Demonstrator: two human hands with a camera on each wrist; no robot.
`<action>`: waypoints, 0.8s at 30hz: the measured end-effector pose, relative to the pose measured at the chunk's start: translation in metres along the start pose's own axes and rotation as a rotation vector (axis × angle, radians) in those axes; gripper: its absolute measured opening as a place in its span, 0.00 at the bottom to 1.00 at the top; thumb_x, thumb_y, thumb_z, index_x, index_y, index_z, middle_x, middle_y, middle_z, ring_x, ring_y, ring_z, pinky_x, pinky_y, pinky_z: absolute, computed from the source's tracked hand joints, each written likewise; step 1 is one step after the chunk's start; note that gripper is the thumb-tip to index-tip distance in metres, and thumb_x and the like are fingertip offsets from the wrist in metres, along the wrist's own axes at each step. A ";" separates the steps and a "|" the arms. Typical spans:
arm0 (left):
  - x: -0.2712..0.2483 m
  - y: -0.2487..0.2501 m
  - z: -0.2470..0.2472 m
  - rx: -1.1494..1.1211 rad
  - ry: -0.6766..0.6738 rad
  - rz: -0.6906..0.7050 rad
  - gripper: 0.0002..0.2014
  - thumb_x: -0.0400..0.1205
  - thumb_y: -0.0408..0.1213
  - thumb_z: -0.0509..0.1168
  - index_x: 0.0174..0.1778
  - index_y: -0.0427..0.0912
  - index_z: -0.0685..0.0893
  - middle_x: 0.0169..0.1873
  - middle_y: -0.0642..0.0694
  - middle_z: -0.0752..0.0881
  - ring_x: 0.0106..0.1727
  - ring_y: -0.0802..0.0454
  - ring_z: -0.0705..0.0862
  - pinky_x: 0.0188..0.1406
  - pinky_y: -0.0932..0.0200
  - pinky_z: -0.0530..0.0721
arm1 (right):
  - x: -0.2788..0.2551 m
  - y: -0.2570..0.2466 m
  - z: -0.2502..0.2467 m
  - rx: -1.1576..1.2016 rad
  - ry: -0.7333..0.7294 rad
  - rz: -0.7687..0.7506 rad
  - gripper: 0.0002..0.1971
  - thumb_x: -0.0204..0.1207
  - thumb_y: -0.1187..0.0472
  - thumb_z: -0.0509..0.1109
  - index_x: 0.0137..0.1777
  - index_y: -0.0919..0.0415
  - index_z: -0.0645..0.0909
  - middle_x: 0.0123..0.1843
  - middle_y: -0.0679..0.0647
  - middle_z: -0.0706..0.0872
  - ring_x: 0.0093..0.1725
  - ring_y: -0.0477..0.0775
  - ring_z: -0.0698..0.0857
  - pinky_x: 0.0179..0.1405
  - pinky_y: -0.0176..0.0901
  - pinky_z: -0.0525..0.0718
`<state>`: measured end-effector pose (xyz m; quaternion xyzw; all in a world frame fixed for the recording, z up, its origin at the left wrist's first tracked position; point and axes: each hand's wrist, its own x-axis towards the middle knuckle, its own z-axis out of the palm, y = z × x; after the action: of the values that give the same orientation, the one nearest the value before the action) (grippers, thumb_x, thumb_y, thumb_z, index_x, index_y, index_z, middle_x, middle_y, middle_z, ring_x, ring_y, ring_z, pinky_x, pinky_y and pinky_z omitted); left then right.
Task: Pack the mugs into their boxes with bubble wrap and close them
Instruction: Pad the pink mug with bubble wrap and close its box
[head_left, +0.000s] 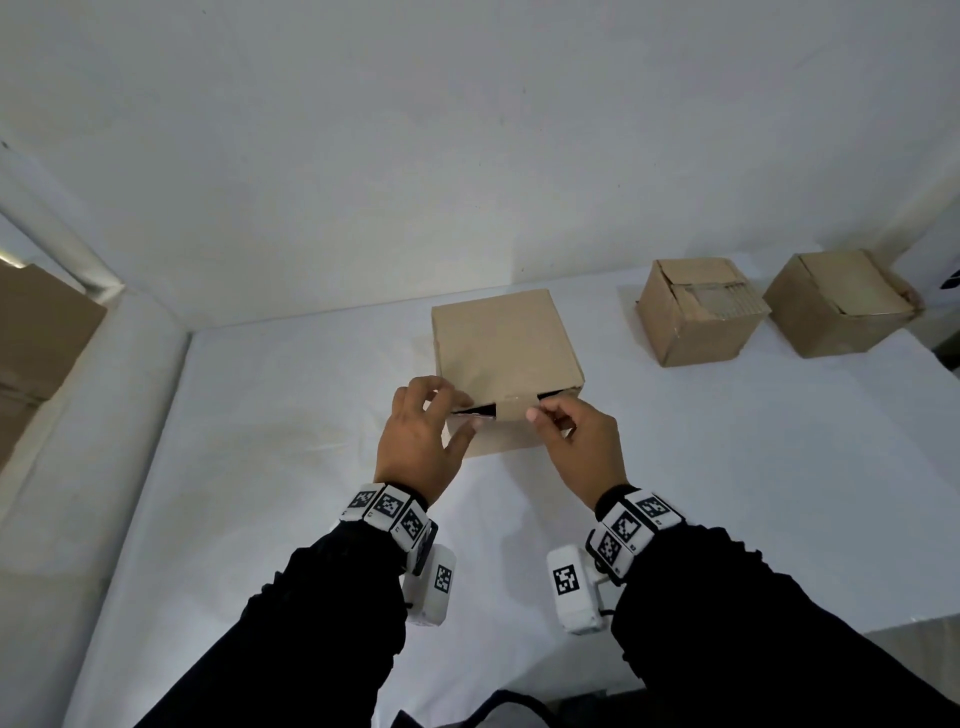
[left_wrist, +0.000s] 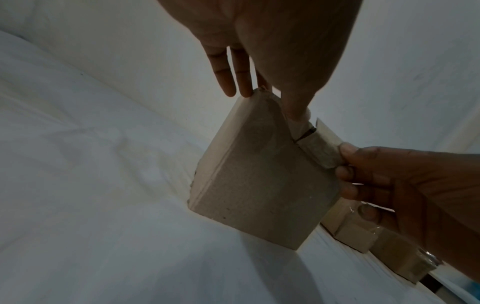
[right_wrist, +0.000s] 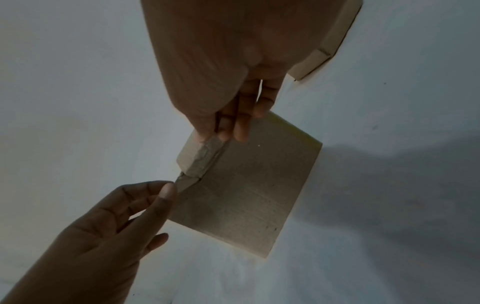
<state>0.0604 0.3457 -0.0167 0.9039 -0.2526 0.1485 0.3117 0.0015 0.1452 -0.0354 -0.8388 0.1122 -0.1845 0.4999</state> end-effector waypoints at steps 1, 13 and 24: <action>0.001 -0.001 0.000 0.007 0.003 0.015 0.13 0.78 0.51 0.69 0.54 0.50 0.84 0.56 0.50 0.78 0.55 0.49 0.75 0.47 0.58 0.79 | -0.001 0.001 0.000 -0.007 -0.019 0.019 0.05 0.77 0.54 0.73 0.44 0.53 0.85 0.37 0.45 0.87 0.38 0.44 0.85 0.42 0.40 0.84; 0.008 -0.011 0.006 0.053 0.005 0.136 0.12 0.79 0.40 0.70 0.58 0.50 0.88 0.60 0.47 0.82 0.61 0.44 0.74 0.56 0.52 0.82 | 0.003 -0.008 0.014 0.094 0.067 0.196 0.03 0.74 0.57 0.74 0.40 0.53 0.85 0.34 0.47 0.87 0.36 0.51 0.87 0.45 0.54 0.88; 0.016 -0.003 0.007 0.075 -0.019 0.118 0.19 0.73 0.59 0.71 0.51 0.50 0.88 0.60 0.47 0.82 0.62 0.42 0.76 0.53 0.45 0.82 | -0.003 -0.011 0.022 0.036 0.201 0.156 0.05 0.75 0.53 0.75 0.47 0.53 0.86 0.53 0.48 0.78 0.52 0.47 0.77 0.52 0.32 0.73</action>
<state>0.0756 0.3376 -0.0167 0.8998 -0.3025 0.1674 0.2661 0.0081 0.1694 -0.0360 -0.7957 0.2234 -0.2303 0.5137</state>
